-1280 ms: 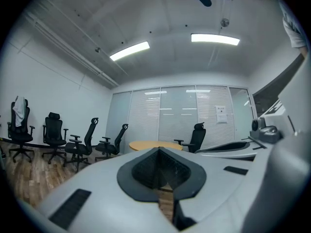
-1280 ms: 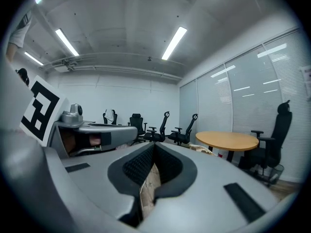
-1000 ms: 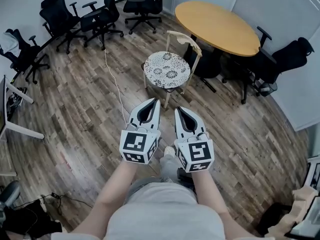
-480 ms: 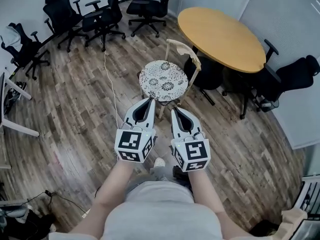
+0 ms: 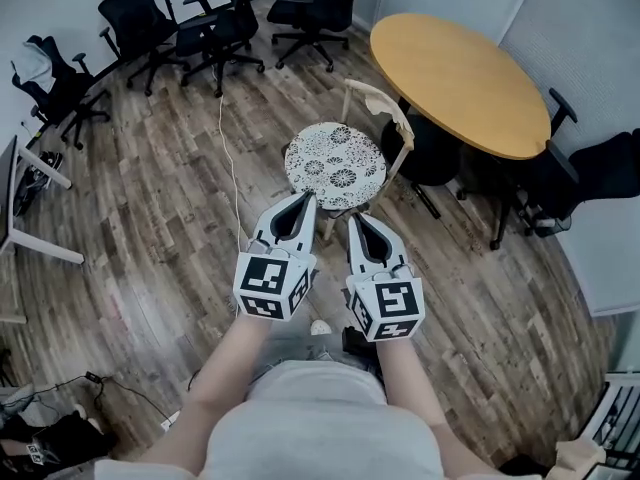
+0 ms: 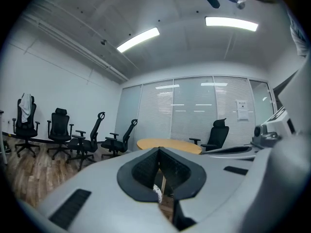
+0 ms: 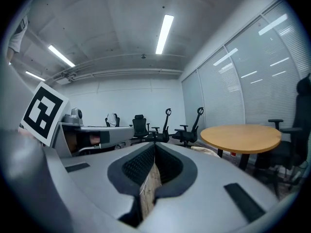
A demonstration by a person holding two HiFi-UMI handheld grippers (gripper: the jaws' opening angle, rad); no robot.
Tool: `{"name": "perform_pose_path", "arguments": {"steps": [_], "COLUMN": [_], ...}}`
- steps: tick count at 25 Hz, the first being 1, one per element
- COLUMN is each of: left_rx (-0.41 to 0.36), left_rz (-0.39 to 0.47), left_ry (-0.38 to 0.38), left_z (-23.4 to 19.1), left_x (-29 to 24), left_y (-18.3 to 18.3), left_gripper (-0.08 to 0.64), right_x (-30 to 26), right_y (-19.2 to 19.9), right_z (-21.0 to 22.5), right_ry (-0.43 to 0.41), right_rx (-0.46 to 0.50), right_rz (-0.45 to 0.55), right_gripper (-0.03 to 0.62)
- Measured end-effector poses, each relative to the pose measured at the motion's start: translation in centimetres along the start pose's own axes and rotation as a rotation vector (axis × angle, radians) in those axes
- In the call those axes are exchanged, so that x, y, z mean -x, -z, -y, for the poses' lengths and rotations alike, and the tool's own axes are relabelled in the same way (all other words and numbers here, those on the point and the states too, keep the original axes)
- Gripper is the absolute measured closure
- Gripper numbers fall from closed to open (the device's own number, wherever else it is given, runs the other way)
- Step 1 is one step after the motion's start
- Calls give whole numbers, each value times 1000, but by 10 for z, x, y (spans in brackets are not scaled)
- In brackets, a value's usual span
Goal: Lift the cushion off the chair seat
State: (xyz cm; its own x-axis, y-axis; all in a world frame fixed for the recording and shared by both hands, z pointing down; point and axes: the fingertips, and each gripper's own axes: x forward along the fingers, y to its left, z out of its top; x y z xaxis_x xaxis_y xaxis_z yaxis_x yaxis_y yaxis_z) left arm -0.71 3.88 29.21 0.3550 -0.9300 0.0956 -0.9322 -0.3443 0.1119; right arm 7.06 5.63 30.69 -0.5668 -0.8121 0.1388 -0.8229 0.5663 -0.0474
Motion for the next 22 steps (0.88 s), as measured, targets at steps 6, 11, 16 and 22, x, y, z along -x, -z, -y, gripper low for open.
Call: {"name": "perform_pose_path", "arguments": {"steps": [6, 11, 16, 22], "left_rx": [27, 53, 41, 75], "left_rz": [-11, -18, -28, -65], "left_ry": [49, 100, 133, 161], "left_z": [-21, -48, -86, -133], "left_x": [-38, -83, -132, -189], "left_y": [5, 8, 7, 8], "left_gripper": [557, 556, 556, 557], "right_x": [-37, -81, -135, -200], "right_y": [1, -2, -1, -2], "right_z": [21, 49, 70, 88], "right_ry": [28, 79, 112, 142], "right_rx": [-3, -4, -15, -15], "right_rz": [-16, -22, -39, -77], "right_gripper": [566, 566, 566, 566]}}
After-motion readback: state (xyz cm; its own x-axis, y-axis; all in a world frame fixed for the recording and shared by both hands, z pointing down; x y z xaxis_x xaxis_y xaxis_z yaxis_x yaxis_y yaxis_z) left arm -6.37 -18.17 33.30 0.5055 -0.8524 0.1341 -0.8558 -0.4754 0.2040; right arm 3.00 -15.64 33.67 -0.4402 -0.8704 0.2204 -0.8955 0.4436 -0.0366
